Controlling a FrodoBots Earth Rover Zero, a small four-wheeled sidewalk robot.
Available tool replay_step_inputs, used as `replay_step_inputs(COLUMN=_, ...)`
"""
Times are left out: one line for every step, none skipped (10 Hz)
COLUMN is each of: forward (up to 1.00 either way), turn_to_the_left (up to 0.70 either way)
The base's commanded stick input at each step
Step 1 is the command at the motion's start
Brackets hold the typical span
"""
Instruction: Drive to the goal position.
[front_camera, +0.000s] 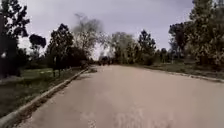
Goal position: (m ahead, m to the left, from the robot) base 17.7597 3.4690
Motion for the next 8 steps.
replay_step_inputs(forward=0.7, turn_to_the_left=0.0)
replay_step_inputs(forward=0.7, turn_to_the_left=0.0)
replay_step_inputs(forward=0.7, turn_to_the_left=0.0)
replay_step_inputs(forward=0.7, turn_to_the_left=0.0)
replay_step_inputs(forward=0.7, turn_to_the_left=0.0)
replay_step_inputs(forward=0.7, turn_to_the_left=0.0)
replay_step_inputs(forward=0.7, turn_to_the_left=0.0)
replay_step_inputs(forward=0.7, turn_to_the_left=0.0)
